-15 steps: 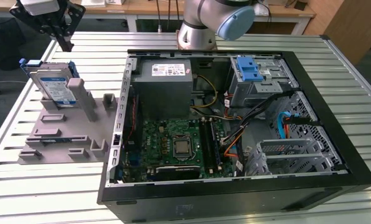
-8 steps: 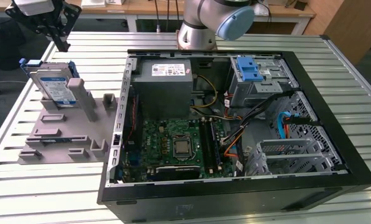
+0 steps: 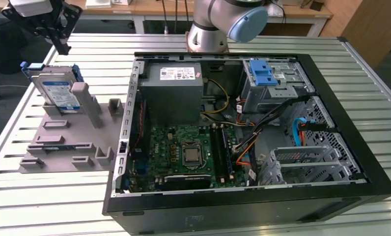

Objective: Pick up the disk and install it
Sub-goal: 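Reach for the disk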

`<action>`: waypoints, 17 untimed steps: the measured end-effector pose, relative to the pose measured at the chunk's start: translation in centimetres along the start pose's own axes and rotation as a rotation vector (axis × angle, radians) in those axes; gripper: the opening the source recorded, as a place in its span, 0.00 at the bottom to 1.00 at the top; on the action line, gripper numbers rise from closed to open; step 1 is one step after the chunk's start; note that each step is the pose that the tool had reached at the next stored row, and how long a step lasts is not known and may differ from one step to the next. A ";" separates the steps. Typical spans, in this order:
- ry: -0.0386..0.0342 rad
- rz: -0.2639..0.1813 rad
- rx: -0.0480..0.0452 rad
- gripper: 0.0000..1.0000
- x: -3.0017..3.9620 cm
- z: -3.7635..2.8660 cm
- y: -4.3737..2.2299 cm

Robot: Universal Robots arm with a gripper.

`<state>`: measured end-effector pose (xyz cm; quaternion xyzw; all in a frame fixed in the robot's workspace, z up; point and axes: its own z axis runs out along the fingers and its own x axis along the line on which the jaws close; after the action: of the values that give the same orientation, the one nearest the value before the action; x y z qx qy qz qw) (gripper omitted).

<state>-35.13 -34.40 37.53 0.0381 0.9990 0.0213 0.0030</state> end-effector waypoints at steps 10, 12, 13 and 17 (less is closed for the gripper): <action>0.0007 0.000 0.0001 0.11 0.89 0.06 -0.07; 0.0008 0.000 0.0001 0.11 1.06 0.07 -0.09; 0.0012 0.000 0.0001 0.11 1.32 0.09 -0.11; 0.0029 0.000 0.0003 0.11 1.73 0.11 -0.14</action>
<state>-36.86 -34.40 37.41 0.0382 0.9990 0.0213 0.0016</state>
